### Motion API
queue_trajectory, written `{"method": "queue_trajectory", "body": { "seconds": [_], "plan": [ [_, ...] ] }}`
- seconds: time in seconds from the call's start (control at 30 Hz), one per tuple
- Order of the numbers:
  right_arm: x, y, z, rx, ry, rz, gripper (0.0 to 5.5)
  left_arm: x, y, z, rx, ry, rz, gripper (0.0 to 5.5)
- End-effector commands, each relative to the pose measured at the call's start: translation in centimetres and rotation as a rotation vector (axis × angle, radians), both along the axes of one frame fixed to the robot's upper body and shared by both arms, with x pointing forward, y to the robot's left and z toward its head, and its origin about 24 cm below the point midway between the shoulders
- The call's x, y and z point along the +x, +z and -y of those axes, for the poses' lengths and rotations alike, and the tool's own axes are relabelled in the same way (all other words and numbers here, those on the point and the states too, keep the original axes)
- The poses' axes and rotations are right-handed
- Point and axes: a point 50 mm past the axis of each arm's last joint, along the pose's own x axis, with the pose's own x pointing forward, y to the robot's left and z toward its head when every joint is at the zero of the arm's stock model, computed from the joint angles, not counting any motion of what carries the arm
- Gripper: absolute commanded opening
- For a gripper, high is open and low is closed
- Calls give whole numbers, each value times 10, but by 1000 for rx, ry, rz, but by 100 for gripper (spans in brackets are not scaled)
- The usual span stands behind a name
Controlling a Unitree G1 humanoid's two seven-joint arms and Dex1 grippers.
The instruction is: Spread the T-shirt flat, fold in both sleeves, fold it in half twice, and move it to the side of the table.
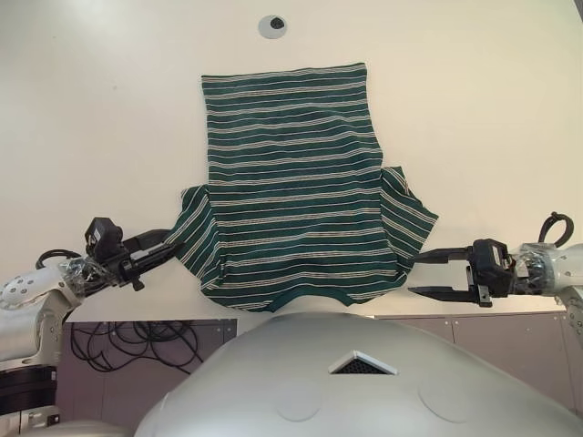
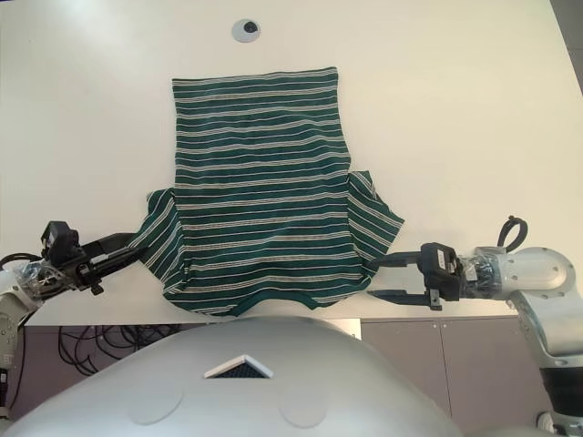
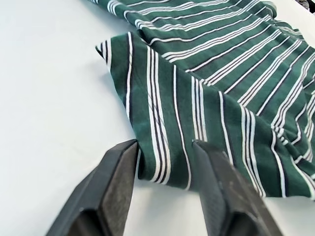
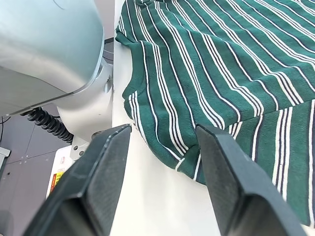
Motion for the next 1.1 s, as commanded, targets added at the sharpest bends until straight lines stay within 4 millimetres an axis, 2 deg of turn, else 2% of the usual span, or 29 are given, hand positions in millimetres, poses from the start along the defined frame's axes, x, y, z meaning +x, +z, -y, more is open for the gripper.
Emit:
{"method": "queue_trajectory", "body": {
  "seconds": [0.03,0.3,0.6,0.67,0.8,0.87,0.97,1.1],
  "plan": [
    [0,-2,-1,14,-6,16,240,0,0,-2,59,-29,10,184],
    [-1,-3,-2,16,-7,11,240,1,-3,-10,81,0,12,184],
    [-2,-4,-1,15,-14,10,240,6,2,-2,75,-34,29,184],
    [-3,-4,-1,16,-17,13,240,16,12,-4,77,-27,84,184],
    [-4,-5,-4,27,-22,25,240,50,69,-18,-85,76,320,184],
    [-4,-7,-5,30,-22,26,240,57,82,-20,-113,97,375,184],
    [-4,-7,-4,32,-24,27,240,61,82,-13,-105,62,391,184],
    [-2,-8,-4,31,-22,27,240,58,73,-8,-100,33,381,184]
  ]
}}
